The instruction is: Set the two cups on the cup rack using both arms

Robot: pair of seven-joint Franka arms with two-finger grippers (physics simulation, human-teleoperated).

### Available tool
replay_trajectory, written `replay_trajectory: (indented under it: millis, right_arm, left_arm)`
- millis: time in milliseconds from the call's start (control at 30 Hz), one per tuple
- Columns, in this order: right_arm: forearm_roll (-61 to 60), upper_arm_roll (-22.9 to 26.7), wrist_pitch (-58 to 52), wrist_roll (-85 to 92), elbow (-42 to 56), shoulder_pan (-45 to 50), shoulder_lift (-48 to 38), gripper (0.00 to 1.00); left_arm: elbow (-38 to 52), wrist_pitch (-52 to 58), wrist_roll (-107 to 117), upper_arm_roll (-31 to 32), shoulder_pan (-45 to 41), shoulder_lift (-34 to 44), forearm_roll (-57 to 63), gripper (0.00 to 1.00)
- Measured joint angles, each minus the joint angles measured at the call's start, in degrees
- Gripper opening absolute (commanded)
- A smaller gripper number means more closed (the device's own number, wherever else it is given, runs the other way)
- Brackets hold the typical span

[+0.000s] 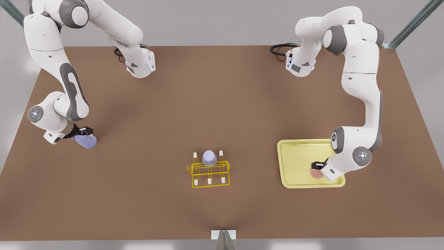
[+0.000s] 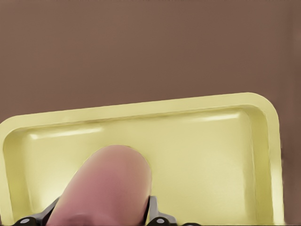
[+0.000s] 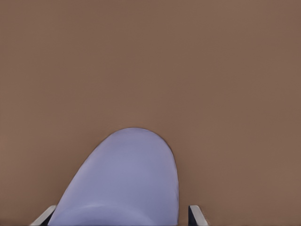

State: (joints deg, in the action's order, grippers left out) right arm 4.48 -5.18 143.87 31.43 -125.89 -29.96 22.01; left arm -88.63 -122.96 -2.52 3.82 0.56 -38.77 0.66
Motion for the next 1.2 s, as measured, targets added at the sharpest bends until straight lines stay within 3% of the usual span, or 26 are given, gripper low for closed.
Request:
replay_trajectory:
  millis: [200, 433, 600, 933, 1200]
  right_arm:
    - [0.23, 0.02, 3.15, 1.5, -0.9, -0.02, 0.48, 1.0]
    - [-0.16, -0.04, 4.74, 2.76, -1.67, -0.15, 0.34, 0.95]
    - [-0.14, -0.02, 5.09, 3.5, -1.64, -0.12, 0.32, 0.87]
    - [-0.32, -0.33, 5.14, 4.58, -1.63, -0.26, 0.19, 0.86]
    - [-0.47, -0.68, 4.95, 4.99, -1.54, 0.07, 0.04, 0.86]
  left_arm:
    - [10.86, 8.94, 4.83, 6.15, -1.0, -0.42, -0.05, 0.85]
    - [29.57, 12.3, 11.75, 12.18, -3.67, -9.82, -5.01, 0.86]
    - [30.74, 9.73, 15.63, 13.42, -7.2, -11.97, -13.39, 0.86]
    - [37.06, -2.32, 21.42, 14.46, -15.17, -20.55, -21.82, 0.86]
    - [37.86, -7.56, 24.73, 14.52, -17.8, -21.12, -25.33, 0.86]
